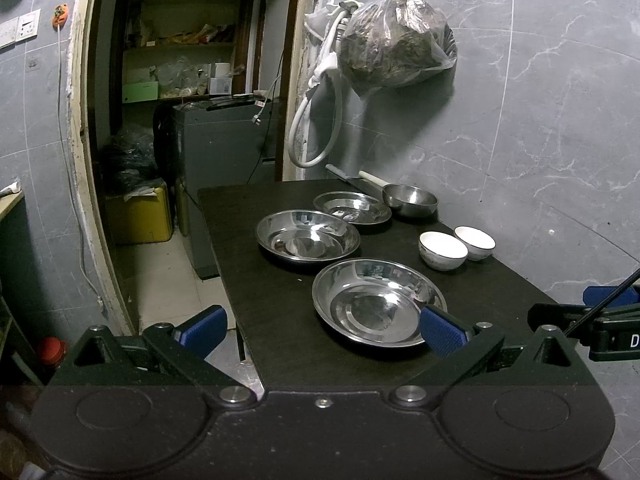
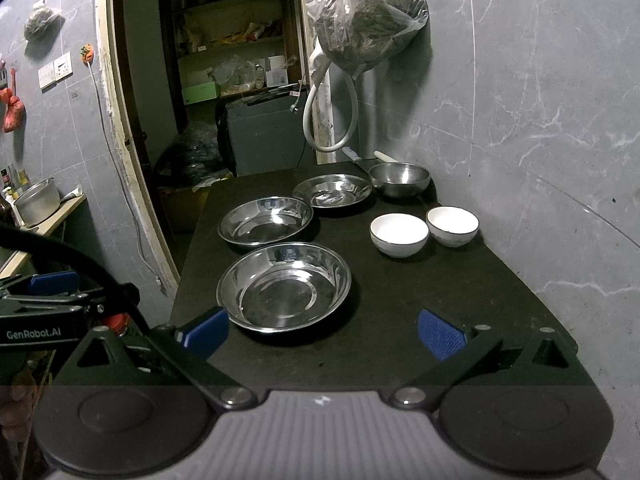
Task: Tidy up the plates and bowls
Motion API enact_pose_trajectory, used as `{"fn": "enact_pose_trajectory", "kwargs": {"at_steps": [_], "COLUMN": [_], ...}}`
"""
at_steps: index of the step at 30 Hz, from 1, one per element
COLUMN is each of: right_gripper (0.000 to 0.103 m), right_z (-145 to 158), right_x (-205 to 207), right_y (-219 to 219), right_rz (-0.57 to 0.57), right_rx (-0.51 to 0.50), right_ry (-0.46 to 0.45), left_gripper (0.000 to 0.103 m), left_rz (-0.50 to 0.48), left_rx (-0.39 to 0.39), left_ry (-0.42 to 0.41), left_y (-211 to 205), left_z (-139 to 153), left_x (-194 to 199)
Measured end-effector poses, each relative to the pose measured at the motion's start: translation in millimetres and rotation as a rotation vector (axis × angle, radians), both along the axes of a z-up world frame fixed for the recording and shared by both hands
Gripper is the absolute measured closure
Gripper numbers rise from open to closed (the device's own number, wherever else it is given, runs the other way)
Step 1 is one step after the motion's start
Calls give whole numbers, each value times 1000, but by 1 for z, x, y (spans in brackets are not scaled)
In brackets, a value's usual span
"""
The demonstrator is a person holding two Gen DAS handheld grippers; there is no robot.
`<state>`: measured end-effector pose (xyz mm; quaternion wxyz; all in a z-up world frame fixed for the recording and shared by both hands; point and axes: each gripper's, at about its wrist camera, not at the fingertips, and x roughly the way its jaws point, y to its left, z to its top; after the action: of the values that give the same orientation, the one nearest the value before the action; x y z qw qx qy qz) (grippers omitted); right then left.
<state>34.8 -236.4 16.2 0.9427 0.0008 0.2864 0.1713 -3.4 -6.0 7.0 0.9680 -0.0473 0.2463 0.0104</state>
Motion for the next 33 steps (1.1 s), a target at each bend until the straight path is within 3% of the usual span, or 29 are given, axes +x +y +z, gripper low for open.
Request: {"fn": "enact_pose_trajectory", "kwargs": {"at_steps": [33], "right_gripper": [0], "right_z": [-1], "right_x": [0], "right_y": [1], "right_rz": [-1], "right_rx": [-1], "right_ry": [-2], "left_gripper": [1], "left_rz": [-2], "left_rx": [3], "left_ry": [2], "left_y": [-6], "left_z": [-3], "left_x": [4]}}
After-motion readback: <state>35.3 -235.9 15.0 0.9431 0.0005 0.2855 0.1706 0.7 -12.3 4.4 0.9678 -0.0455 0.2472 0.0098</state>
